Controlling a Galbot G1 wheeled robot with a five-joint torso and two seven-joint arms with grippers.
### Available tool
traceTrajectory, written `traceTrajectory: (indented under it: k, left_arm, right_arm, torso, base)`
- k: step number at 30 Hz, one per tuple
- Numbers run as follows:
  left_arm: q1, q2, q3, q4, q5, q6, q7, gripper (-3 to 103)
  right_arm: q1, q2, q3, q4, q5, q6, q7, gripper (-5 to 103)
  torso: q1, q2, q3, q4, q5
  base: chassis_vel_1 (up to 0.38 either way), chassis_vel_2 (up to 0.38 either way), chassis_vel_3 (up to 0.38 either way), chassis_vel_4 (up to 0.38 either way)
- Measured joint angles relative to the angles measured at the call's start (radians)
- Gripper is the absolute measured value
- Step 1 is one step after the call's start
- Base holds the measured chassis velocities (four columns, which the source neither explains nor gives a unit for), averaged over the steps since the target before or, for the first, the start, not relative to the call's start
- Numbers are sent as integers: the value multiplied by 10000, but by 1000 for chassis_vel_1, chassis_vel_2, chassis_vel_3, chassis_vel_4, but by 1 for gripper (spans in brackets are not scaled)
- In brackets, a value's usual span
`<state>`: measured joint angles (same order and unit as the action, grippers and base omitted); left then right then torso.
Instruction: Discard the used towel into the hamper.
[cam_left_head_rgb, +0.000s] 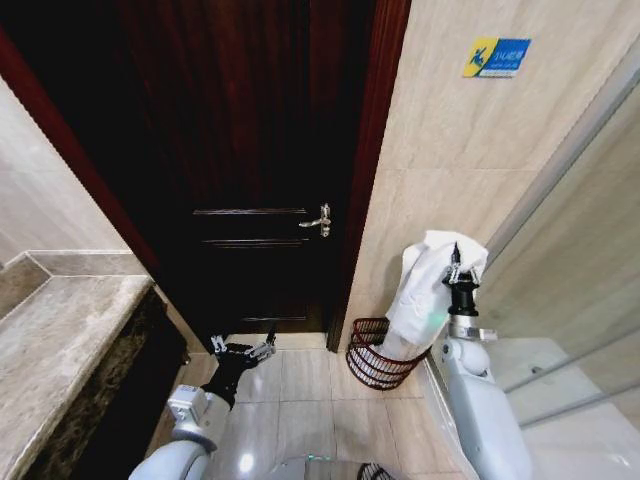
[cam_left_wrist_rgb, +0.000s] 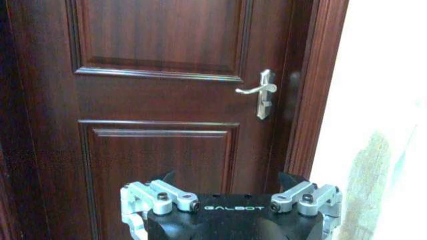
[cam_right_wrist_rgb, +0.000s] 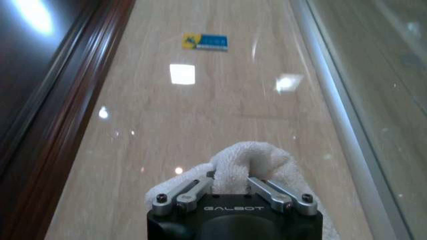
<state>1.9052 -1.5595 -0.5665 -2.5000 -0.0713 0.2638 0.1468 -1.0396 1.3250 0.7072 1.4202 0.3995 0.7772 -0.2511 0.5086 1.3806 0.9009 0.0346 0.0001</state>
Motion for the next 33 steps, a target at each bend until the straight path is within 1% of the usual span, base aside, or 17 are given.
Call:
traceTrajectory:
  k: [7, 16, 20, 24, 27, 28, 30, 32, 33]
  left_arm:
    - [0, 0, 0, 0, 0, 0, -1, 100]
    - [0, 1, 0, 0, 0, 0, 0, 100]
    - [0, 0, 0, 0, 0, 0, 0, 100]
    - [0, 0, 0, 0, 0, 0, 0, 100]
    - [0, 0, 0, 0, 0, 0, 0, 100]
    - [0, 0, 0, 0, 0, 0, 0, 100]
    - [0, 0, 0, 0, -1, 0, 0, 100]
    - [0, 0, 0, 0, 0, 0, 0, 100]
    - [0, 0, 0, 0, 0, 0, 0, 100]
  right_arm:
    - [95, -29, -12, -448, -11, 139, -144, 9]
    - [168, 219, -151, -959, -115, 286, -343, 9]
    - [341, 297, -211, -1605, -52, 452, -465, 9]
    - [431, 333, -281, -2098, 131, 465, -606, 9]
    - [673, 465, -292, -3004, 200, 474, -923, 9]
    - [673, 465, -292, -3004, 200, 474, -923, 9]
    - [877, 520, -289, -3674, 291, 474, -1052, 9]
    - [915, 526, -287, -3795, 310, 474, -1075, 9]
    - [1024, 533, -278, -4152, 383, 474, -1159, 9]
  torso:
    - [0, 0, 0, 0, -1]
    - [0, 0, 0, 0, -1]
    - [0, 0, 0, 1, -2]
    - [0, 0, 0, 0, -3]
    - [0, 0, 0, 1, 0]
    - [0, 0, 0, 1, 0]
    - [0, 0, 0, 1, 0]
    - [0, 0, 0, 1, 0]
    - [0, 0, 0, 2, -1]
  base:
    - [0, 0, 0, 0]
    - [0, 0, 0, 0]
    - [0, 0, 0, 0]
    - [0, 0, 0, 0]
    - [0, 0, 0, 0]
    - [0, 0, 0, 0]
    - [0, 0, 0, 0]
    - [0, 0, 0, 0]
    - [0, 0, 0, 0]
